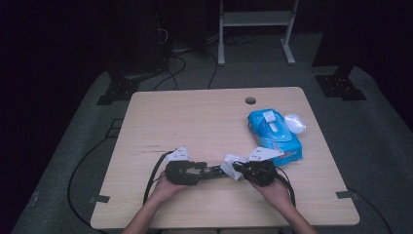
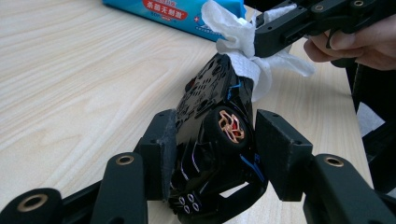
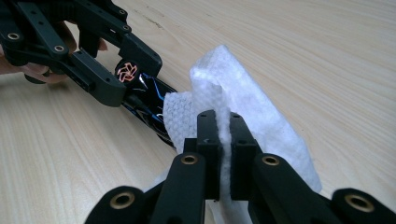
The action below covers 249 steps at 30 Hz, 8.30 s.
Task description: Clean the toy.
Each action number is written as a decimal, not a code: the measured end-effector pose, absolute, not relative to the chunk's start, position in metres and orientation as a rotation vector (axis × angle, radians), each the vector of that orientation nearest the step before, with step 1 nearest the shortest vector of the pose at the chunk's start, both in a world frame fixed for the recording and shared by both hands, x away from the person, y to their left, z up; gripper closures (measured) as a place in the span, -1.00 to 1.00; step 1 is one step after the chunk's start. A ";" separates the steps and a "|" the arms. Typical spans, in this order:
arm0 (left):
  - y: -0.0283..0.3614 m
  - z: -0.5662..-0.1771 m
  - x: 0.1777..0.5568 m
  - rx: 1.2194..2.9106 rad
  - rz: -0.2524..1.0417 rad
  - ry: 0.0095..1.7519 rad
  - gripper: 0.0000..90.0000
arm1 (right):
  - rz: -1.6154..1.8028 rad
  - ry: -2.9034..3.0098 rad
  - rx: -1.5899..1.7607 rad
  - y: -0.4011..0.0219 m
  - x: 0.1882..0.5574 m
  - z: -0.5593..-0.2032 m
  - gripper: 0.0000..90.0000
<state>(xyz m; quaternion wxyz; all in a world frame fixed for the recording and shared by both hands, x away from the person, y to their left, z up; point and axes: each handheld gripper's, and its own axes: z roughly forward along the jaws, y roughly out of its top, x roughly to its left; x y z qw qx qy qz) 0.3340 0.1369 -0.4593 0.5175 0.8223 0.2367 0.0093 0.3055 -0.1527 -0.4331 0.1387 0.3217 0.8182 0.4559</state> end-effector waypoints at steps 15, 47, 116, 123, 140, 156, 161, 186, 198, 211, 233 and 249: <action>0.129 -0.461 0.324 2.050 0.125 0.489 0.08 | 1.260 2.422 0.939 -0.158 0.298 -0.441 0.90; 0.118 -0.479 0.332 2.186 0.257 0.466 -0.72 | 1.264 2.427 1.025 -0.151 0.326 -0.460 0.89; 0.120 -0.475 0.329 2.210 0.284 0.420 -0.46 | 1.210 2.450 0.948 -0.132 0.320 -0.456 0.89; 0.117 -0.474 0.328 2.219 0.289 0.392 -0.45 | 1.343 2.526 0.823 -0.093 0.310 -0.453 0.90; 0.118 -0.473 0.327 2.227 0.304 0.379 -0.45 | 1.347 2.533 0.781 -0.067 0.319 -0.451 0.90; 0.119 -0.473 0.327 2.237 0.326 0.368 -0.41 | 1.277 2.487 0.868 -0.070 0.342 -0.449 0.90; 0.118 -0.472 0.328 2.239 0.324 0.359 -0.41 | 1.208 2.430 0.958 -0.092 0.350 -0.448 0.90; 0.118 -0.472 0.328 2.243 0.328 0.359 -0.41 | 1.162 2.406 0.930 -0.091 0.351 -0.447 0.90; 0.117 -0.472 0.326 2.250 0.340 0.347 -0.41 | 1.151 2.379 0.983 -0.131 0.341 -0.450 0.89; 0.116 -0.471 0.326 2.245 0.347 0.345 -0.41 | 1.183 2.440 0.950 -0.142 0.325 -0.453 0.89; 0.116 -0.471 0.326 2.250 0.342 0.339 -0.41 | 1.169 2.419 1.018 -0.167 0.319 -0.456 0.89; 0.116 -0.471 0.326 2.250 0.330 0.337 -0.41 | 1.143 2.380 1.056 -0.153 0.350 -0.451 0.89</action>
